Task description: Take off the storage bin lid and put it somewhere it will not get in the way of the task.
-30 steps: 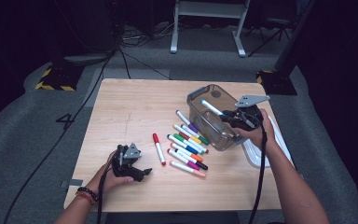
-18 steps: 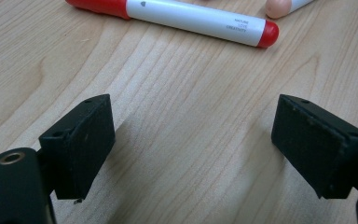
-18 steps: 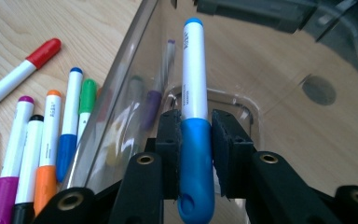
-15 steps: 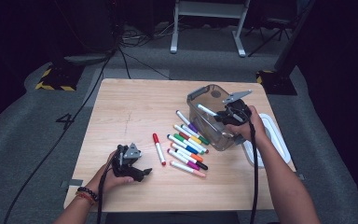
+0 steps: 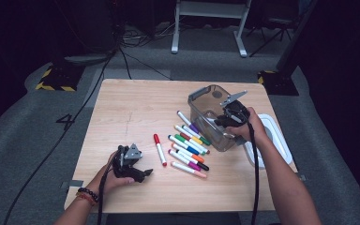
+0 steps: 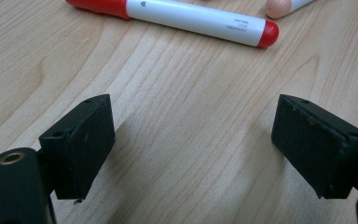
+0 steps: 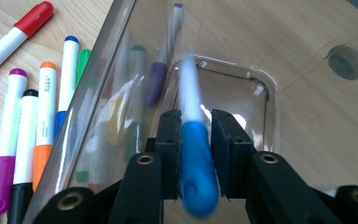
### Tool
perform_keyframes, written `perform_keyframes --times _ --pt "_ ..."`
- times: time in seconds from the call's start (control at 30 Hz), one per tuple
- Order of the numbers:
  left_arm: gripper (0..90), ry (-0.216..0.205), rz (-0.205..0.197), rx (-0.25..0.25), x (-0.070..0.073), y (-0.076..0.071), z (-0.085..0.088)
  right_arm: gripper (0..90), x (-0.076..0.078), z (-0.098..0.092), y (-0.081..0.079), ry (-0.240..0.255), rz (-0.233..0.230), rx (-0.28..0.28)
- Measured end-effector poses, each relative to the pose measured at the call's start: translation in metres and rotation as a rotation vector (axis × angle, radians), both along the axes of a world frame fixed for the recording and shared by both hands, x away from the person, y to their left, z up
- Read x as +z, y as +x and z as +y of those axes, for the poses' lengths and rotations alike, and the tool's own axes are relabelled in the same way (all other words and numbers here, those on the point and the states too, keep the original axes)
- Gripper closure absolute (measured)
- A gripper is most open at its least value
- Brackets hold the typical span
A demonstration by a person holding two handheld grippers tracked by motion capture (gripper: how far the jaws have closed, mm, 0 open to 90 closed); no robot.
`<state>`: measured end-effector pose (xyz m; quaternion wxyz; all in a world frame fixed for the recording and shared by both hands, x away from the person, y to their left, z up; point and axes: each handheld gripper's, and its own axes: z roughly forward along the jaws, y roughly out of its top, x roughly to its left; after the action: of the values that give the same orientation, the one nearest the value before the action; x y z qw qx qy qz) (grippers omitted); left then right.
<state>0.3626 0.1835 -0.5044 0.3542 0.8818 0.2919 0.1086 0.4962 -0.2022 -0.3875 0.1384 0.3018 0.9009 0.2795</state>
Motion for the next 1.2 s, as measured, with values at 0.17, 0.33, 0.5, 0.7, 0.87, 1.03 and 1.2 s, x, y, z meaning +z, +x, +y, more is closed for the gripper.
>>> perform_keyframes --times 0.17,0.33,0.5,0.7,0.87,1.03,1.2 --pt "13.7 0.000 -0.001 -0.001 0.000 0.000 0.000 67.8 0.005 -0.004 -0.001 0.024 -0.018 -0.030" --pt "13.7 0.000 0.000 0.000 0.000 0.000 0.000 63.9 0.012 -0.009 -0.005 0.075 -0.040 -0.044" --pt "13.7 0.000 0.000 0.000 0.000 0.000 0.000 60.7 0.018 -0.014 -0.010 0.118 -0.063 -0.045" --pt "13.7 0.000 0.000 0.000 0.000 0.000 0.000 55.9 0.030 -0.016 -0.026 0.170 -0.104 -0.025" --pt "13.7 0.000 0.000 0.000 0.000 0.000 0.000 52.5 0.041 -0.019 -0.044 0.221 -0.137 0.009" --pt "13.8 0.001 0.000 0.000 0.000 0.000 0.000 46.9 0.049 -0.021 -0.062 0.250 -0.172 0.040" --pt "13.8 0.000 -0.001 -0.001 0.000 0.000 0.000 40.4 0.055 -0.019 -0.081 0.270 -0.208 0.076"
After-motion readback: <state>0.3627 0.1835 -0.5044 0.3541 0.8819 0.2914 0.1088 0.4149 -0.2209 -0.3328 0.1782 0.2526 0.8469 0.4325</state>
